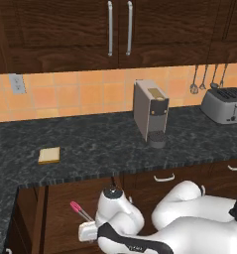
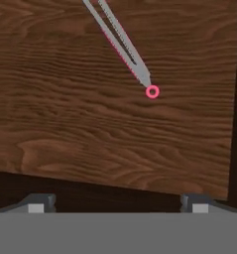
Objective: Pick the tongs from the drawer and place it on the counter.
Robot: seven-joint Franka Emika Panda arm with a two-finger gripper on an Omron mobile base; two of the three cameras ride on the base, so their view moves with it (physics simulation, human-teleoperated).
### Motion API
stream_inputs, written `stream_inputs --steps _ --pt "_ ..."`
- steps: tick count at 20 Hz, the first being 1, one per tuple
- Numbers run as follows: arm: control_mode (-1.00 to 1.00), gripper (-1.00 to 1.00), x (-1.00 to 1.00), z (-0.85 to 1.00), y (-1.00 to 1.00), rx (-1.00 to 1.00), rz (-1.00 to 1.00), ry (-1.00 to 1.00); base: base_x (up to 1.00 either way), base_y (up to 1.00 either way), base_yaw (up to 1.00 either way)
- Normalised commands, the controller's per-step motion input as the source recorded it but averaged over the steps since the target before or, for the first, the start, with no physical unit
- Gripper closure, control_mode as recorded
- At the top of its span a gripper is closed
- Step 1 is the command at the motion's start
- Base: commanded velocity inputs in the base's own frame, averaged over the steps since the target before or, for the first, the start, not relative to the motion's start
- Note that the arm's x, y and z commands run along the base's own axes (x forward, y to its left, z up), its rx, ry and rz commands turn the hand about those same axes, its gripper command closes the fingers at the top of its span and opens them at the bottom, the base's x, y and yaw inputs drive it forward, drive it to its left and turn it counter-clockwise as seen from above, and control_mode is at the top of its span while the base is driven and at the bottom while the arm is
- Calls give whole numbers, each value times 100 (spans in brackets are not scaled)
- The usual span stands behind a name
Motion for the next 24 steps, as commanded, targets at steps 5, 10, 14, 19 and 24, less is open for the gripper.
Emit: stream_inputs --steps 5,10,14,19,24 --pt "-100 -100 91 36 4 -3 0 0 0 0 0" --pt "-100 -100 68 -7 8 -13 1 -3 0 0 0" --pt "-100 -100 34 -38 13 -19 4 -2 0 0 0" --pt "-100 -100 2 -17 5 -1 4 0 0 0 0" --pt "-100 -100 0 -49 3 0 5 0 0 0 0"
